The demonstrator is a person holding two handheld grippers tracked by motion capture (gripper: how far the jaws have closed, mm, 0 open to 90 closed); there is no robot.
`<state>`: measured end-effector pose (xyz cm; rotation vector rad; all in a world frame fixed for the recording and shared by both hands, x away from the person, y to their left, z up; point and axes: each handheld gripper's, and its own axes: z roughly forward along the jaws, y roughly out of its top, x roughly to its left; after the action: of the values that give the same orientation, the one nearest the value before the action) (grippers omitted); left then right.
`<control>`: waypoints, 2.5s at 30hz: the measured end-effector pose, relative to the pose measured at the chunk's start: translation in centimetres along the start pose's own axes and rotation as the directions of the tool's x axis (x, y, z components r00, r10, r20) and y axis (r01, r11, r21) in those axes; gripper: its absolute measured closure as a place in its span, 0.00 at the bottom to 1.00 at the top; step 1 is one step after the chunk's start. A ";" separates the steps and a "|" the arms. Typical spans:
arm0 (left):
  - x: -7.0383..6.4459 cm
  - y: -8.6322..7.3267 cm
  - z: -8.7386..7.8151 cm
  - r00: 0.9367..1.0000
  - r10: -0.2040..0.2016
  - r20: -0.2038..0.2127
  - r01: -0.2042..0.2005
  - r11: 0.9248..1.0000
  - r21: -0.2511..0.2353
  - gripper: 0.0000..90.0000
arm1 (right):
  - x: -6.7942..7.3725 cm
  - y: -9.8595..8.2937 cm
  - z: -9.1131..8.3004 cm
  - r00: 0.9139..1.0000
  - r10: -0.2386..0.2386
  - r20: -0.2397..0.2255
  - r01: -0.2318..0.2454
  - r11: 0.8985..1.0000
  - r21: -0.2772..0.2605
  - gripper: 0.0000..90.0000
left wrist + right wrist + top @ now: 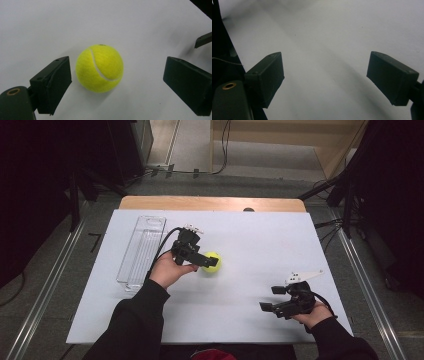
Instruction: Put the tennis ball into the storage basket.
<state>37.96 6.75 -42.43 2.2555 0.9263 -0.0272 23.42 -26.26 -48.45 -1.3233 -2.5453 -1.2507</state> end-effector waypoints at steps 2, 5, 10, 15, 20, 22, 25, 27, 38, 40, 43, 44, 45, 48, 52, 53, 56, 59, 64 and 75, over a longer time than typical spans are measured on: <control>0.1 0.2 0.2 1.000 -0.002 0.000 0.002 1.000 0.004 0.09 | -0.1 0.0 -0.1 1.000 0.002 0.002 -0.002 1.000 0.000 0.14; 0.1 0.6 0.5 1.000 -0.002 -0.006 0.003 1.000 0.005 0.09 | -0.1 0.0 -0.1 1.000 0.003 0.002 -0.003 1.000 -0.002 0.14; 0.0 1.1 1.0 1.000 0.004 -0.006 -0.004 1.000 0.001 0.09 | 0.0 0.0 0.0 1.000 -0.003 -0.001 0.003 1.000 0.000 0.14; 0.1 1.7 1.4 1.000 0.009 -0.006 -0.009 1.000 -0.007 0.09 | 0.0 0.0 0.1 1.000 -0.005 -0.002 0.005 1.000 0.003 0.14; 0.0 2.2 1.7 1.000 0.011 -0.003 -0.011 1.000 -0.016 0.09 | 0.1 0.0 0.1 1.000 -0.006 -0.002 0.006 1.000 0.004 0.14; 0.1 2.4 1.9 1.000 0.007 -0.002 -0.007 1.000 -0.022 0.09 | 0.1 0.0 0.1 1.000 -0.006 -0.002 0.006 1.000 0.004 0.14; 0.1 2.3 2.1 1.000 0.006 -0.006 -0.006 1.000 -0.022 0.10 | 0.1 0.0 0.1 1.000 -0.006 -0.004 0.006 1.000 0.003 0.14; 0.0 2.3 2.2 1.000 0.017 -0.019 -0.018 1.000 -0.019 0.12 | 0.1 0.0 0.0 1.000 -0.010 -0.004 0.010 1.000 0.002 0.14; 0.1 2.1 2.4 0.999 0.026 -0.029 -0.027 0.999 -0.026 0.12 | 0.1 0.0 0.1 1.000 -0.012 -0.004 0.012 1.000 0.008 0.14; 0.1 2.0 2.4 0.999 0.025 -0.029 -0.025 0.999 -0.024 0.12 | 0.1 0.0 0.1 1.000 -0.011 -0.004 0.011 1.000 0.008 0.14; 0.1 1.9 2.5 0.999 0.032 -0.032 -0.032 0.999 -0.022 0.12 | 0.1 0.0 0.2 1.000 -0.013 -0.004 0.013 1.000 0.008 0.14; 0.1 1.9 2.5 0.999 0.032 -0.036 -0.033 0.999 -0.025 0.12 | 0.1 0.0 0.2 1.000 -0.014 -0.003 0.014 1.000 0.009 0.14; 0.1 1.9 2.6 0.999 0.033 -0.038 -0.034 0.999 -0.027 0.12 | 0.1 0.0 0.2 1.000 -0.013 -0.004 0.013 1.000 0.010 0.14; 0.1 1.7 2.6 0.999 0.038 -0.038 -0.039 0.999 -0.029 0.12 | 0.2 0.0 0.2 1.000 -0.015 -0.004 0.015 1.000 0.010 0.14; 0.3 1.5 2.8 0.999 0.029 -0.042 -0.031 0.999 -0.043 0.16 | 0.1 0.0 0.2 1.000 -0.013 -0.003 0.013 1.000 0.009 0.14; 0.4 1.4 2.7 0.999 0.027 -0.040 -0.029 0.998 -0.047 0.16 | 0.1 0.0 0.2 1.000 -0.013 -0.003 0.013 1.000 0.009 0.14; 0.6 1.3 2.8 0.999 0.013 -0.031 -0.014 0.999 -0.052 0.16 | 0.2 0.0 0.2 1.000 -0.014 -0.004 0.014 1.000 0.009 0.14; 0.7 1.2 2.9 0.999 0.017 -0.038 -0.018 0.999 -0.047 0.16 | 0.2 0.0 0.1 1.000 -0.013 -0.003 0.013 1.000 0.009 0.14; 0.8 0.8 3.3 0.998 0.033 -0.052 -0.036 0.998 -0.052 0.15 | 0.2 0.0 0.1 1.000 -0.015 -0.007 0.015 1.000 0.008 0.14; 1.1 0.4 4.4 0.998 0.050 -0.028 -0.050 0.999 -0.012 0.00 | 0.3 0.0 0.1 1.000 -0.020 -0.007 0.020 1.000 0.010 0.14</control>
<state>40.02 4.58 -45.81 2.2714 0.8819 0.0327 23.31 -26.01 -48.41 -1.2928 -2.5631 -1.2419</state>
